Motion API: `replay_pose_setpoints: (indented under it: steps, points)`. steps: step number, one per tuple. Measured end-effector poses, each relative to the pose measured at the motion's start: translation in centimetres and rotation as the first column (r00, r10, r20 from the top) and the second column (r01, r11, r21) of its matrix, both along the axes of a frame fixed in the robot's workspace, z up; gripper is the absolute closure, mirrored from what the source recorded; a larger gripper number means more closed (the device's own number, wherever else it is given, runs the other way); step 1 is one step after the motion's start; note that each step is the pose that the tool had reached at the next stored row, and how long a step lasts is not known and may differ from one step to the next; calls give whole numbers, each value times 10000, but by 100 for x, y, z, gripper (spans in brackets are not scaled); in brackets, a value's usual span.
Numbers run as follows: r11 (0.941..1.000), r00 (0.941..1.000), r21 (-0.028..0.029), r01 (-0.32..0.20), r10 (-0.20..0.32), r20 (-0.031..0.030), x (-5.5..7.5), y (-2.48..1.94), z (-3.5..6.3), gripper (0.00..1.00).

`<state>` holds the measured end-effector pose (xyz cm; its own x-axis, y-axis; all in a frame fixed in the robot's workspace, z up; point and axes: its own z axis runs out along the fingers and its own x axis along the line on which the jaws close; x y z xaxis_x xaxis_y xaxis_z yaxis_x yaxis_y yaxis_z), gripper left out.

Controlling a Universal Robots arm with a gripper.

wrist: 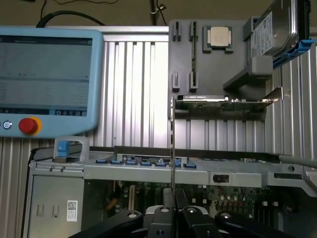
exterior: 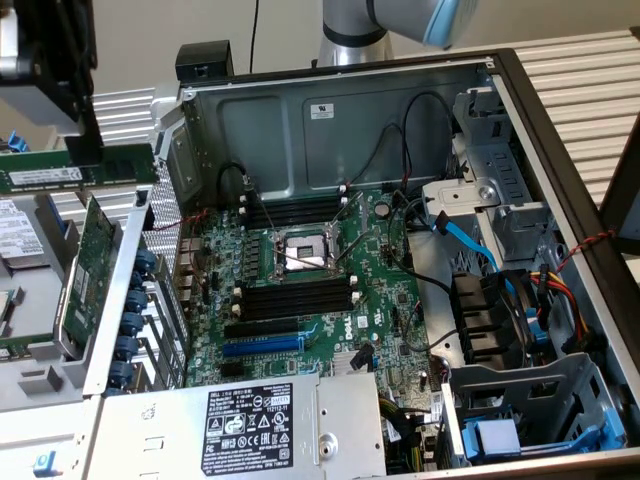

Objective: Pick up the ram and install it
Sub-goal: 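Pick up the ram and move it above insertion slot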

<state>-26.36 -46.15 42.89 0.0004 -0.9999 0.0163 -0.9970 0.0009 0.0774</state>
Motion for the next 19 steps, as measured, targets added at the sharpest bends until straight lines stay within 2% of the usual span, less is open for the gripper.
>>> replay_pose_setpoints:
  steps: [19]
  points:
    - [10000, 10000, -1, -74, 74, -25, 864, 0, -1, 88]
